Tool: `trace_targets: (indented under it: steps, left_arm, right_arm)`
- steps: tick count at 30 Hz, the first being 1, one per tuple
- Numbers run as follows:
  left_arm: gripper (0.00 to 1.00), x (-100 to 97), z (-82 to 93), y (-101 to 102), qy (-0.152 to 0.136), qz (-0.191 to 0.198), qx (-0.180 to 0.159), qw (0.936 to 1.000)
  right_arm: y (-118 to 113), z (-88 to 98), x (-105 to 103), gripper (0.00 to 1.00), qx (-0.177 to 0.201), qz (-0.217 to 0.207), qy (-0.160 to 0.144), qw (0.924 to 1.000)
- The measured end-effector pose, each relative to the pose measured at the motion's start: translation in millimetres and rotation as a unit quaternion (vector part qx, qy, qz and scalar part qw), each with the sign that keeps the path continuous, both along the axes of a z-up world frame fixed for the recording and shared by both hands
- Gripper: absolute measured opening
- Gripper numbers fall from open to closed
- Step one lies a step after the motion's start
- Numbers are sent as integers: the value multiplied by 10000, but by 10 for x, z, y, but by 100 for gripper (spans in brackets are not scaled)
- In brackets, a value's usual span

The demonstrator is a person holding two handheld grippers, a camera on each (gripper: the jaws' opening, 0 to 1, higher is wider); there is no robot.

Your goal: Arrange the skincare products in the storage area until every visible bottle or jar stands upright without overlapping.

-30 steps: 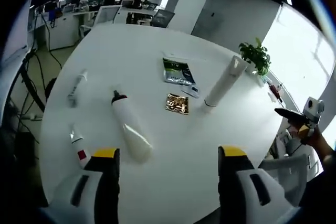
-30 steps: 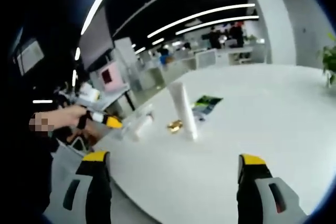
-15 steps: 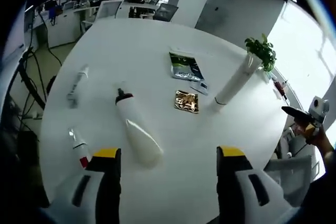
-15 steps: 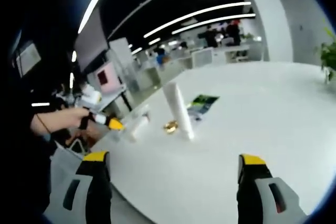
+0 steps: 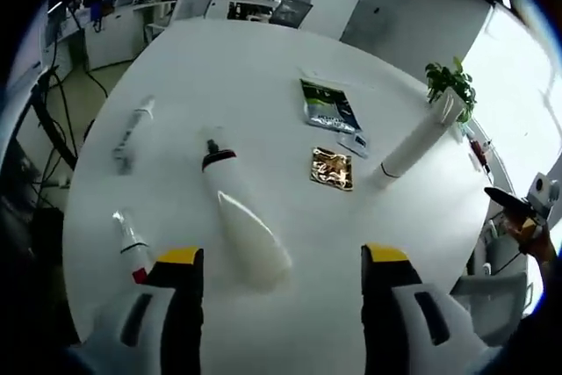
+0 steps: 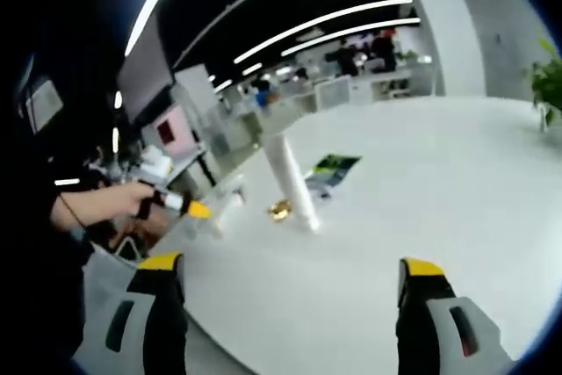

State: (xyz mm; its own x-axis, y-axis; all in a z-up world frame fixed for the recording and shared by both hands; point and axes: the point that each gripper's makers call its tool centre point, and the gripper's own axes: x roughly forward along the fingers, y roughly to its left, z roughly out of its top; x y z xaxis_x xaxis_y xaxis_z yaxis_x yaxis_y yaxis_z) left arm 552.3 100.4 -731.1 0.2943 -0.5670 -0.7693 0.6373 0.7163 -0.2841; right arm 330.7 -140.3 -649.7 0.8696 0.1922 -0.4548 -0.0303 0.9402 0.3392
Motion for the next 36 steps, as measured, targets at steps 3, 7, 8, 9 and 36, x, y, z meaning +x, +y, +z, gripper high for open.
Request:
trace_targets:
  steps: [3, 7, 8, 9, 36]
  left_arm:
    - [66, 35, -31, -11, 45, 43, 29, 10000]
    - [65, 88, -66, -34, 82, 81, 79, 9999]
    - [65, 100, -75, -40, 97, 85, 82, 9999]
    - [64, 116, -93, -48, 136, 107, 98, 9998]
    - [53, 486, -367, -155, 253, 141, 843, 9960]
  right_arm:
    - [1, -32, 0, 99, 27, -3, 42, 10000]
    - [-4, -70, 2, 99, 73, -24, 68, 9999]
    - [-6, -74, 4, 99, 82, -31, 65, 9999]
    - [-8, -82, 7, 99, 90, -37, 71, 9999]
    - [-27, -176, 42, 98, 191, -85, 173, 9996]
